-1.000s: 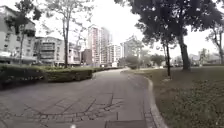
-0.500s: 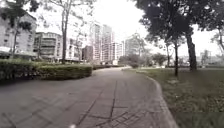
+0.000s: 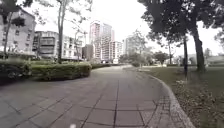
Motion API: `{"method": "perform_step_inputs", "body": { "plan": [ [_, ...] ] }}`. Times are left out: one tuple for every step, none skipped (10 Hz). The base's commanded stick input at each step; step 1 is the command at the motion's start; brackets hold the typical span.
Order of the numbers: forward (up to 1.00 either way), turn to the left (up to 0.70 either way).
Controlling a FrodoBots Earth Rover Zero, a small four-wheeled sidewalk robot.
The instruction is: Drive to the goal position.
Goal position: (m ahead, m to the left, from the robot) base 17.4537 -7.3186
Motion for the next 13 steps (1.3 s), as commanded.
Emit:
{"method": "perform_step_inputs", "body": {
  "plan": [
    [1.00, 0.00],
    [1.00, 0.00],
    [1.00, 0.00],
    [1.00, 0.00],
    [1.00, 0.00],
    [1.00, 0.00],
    [1.00, 0.00],
    [1.00, 0.00],
    [1.00, 0.00],
    [1.00, 0.00],
    [1.00, 0.00],
    [1.00, 0.00],
    [1.00, 0.00]
  ]
}}
